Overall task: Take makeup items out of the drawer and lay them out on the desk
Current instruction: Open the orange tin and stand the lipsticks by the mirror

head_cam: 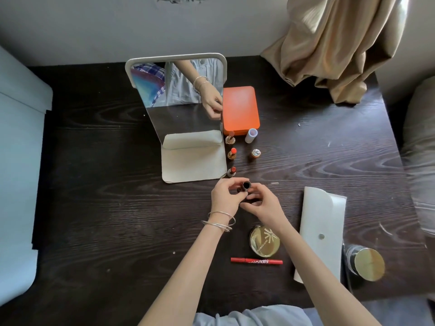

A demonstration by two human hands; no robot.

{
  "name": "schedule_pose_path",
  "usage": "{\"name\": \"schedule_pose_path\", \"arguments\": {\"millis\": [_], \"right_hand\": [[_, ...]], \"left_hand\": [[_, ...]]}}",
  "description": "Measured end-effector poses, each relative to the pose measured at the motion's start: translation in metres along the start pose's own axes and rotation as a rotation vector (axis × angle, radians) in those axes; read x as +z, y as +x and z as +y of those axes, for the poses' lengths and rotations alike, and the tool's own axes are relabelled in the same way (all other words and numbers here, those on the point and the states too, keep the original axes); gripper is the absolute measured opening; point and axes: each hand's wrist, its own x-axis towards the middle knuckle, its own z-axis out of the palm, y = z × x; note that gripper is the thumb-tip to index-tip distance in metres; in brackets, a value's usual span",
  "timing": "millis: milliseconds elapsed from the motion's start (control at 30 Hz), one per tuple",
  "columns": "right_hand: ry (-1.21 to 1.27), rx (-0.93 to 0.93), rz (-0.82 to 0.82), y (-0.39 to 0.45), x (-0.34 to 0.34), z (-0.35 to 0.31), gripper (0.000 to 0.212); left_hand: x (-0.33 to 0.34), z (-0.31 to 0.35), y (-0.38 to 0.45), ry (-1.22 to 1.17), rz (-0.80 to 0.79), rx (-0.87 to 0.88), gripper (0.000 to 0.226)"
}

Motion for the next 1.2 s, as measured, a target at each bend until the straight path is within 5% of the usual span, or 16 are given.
{"name": "schedule_pose_path", "arguments": {"millis": [333, 567, 733, 1200], "right_hand": [[-0.118, -0.100, 0.191, 0.009, -0.011, -0.003, 0.021], [-0.128, -0.090, 0.360, 0.032, -0.014, -0.004, 0.020], [-0.167, -0.028, 0.360, 0.046, -0.009, -0.004, 0.022], [-0.207, -0.011, 0.369, 0.050, -0.007, -0.001, 0.020]], "left_hand": [[0.014, 0.005, 0.000, -0.087, -0.063, -0.050, 0.038], [0.006, -0.007, 0.007, -0.136, 0.043, -0.307, 0.034], [0.004, -0.003, 0.013, -0.156, 0.059, -0.336, 0.056], [0.007, 0.003, 0.024, -0.155, 0.038, -0.336, 0.054]]}}
